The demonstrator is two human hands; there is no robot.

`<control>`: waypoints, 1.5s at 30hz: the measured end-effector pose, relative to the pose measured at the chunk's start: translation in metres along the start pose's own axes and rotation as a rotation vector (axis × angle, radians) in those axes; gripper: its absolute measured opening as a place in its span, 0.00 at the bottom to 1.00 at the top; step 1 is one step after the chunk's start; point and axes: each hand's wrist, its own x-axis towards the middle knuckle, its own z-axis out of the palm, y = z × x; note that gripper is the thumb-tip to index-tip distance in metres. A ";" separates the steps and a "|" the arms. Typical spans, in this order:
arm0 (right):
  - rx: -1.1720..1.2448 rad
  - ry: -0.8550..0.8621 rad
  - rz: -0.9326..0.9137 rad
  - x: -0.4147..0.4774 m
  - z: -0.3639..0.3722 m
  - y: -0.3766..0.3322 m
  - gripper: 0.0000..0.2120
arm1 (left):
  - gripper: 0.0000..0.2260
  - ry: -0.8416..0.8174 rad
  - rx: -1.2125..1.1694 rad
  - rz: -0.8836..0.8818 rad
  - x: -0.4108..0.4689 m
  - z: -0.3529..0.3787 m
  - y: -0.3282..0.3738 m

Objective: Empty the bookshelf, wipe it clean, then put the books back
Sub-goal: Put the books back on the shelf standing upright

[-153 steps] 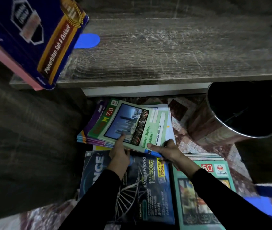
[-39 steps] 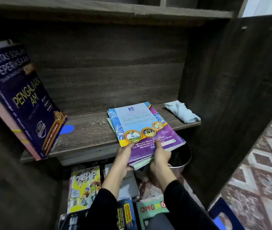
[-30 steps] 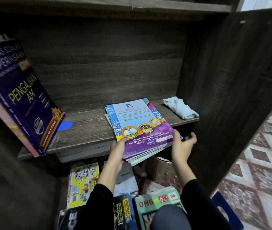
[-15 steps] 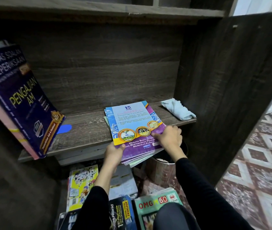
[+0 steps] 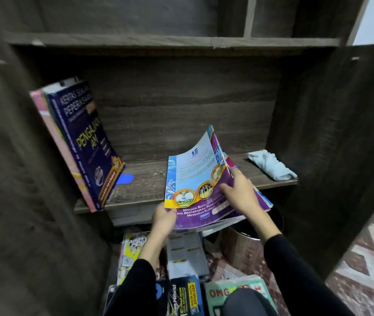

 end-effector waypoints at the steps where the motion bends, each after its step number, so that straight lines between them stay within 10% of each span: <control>1: 0.020 0.024 -0.066 -0.004 0.000 -0.009 0.21 | 0.06 -0.008 -0.033 -0.027 -0.003 -0.006 0.000; 5: 0.156 0.108 -0.278 -0.019 0.005 -0.046 0.21 | 0.22 0.078 -0.100 -0.014 -0.018 -0.033 0.020; 11: 0.260 0.269 -0.485 -0.034 0.056 -0.083 0.23 | 0.29 0.165 -0.163 0.463 -0.041 -0.102 0.146; 21: 0.354 0.380 -0.738 -0.047 0.155 -0.145 0.20 | 0.43 0.244 0.366 0.687 -0.030 -0.174 0.227; 29: 0.202 -0.133 -0.612 -0.032 0.206 -0.149 0.23 | 0.40 0.644 1.088 0.744 -0.022 -0.221 0.191; 38: 0.206 -0.339 -0.455 0.000 0.245 -0.138 0.28 | 0.55 0.781 1.338 0.760 -0.001 -0.228 0.168; 45: 0.258 -0.462 -0.507 0.005 0.249 -0.117 0.28 | 0.45 0.795 1.374 0.811 0.005 -0.233 0.168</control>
